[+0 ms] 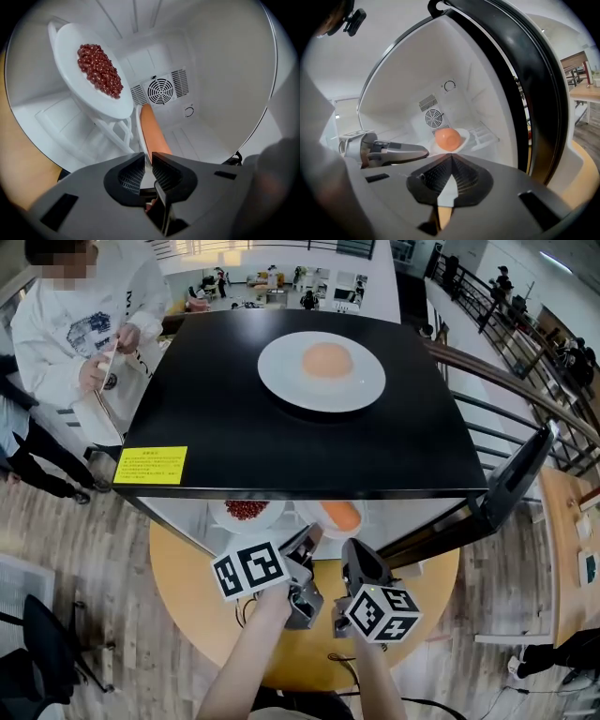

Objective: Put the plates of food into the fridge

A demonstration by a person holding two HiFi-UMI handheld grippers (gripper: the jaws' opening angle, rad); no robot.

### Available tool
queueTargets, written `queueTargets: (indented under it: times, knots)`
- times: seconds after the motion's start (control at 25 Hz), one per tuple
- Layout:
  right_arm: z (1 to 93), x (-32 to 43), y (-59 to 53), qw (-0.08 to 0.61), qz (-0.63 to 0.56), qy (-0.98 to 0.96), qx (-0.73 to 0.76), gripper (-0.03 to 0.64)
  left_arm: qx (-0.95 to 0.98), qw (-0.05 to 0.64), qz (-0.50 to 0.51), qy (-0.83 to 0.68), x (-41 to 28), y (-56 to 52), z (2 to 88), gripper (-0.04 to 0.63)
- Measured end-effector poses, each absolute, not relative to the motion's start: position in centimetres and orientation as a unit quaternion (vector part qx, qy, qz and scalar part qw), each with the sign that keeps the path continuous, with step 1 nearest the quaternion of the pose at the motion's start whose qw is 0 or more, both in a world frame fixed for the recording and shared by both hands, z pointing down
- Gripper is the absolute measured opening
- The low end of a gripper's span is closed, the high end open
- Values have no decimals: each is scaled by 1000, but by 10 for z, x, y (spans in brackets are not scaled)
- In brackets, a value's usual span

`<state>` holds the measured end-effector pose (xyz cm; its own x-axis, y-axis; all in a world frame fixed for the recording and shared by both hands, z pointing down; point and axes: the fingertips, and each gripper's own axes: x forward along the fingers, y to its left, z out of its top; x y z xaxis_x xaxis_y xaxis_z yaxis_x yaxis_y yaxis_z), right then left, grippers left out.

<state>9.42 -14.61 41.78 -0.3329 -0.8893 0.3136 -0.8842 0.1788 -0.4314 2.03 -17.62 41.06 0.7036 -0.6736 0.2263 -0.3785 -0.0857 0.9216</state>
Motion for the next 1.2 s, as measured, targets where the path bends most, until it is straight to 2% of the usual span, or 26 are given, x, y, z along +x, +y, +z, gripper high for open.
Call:
queueTargets:
  times: [0.4, 0.68, 0.8, 1.04, 1.2]
  knots:
    - [419, 123, -176, 12, -276, 744, -609, 11, 777, 530, -67, -334, 48, -164, 411, 32]
    - [418, 128, -181, -1, -258, 734, -629, 11, 818, 471, -55, -325, 52, -151, 407, 32]
    - [417, 124, -165, 7, -251, 731, -634, 11, 847, 397, -52, -351, 39, -146, 399, 31]
    - [385, 106, -128, 38, -204, 747, -631, 11, 878, 148, 17, -455, 4, -129, 366, 29]
    - [360, 97, -107, 62, -188, 755, -626, 11, 869, 84, 8, -488, -18, -114, 338, 14]
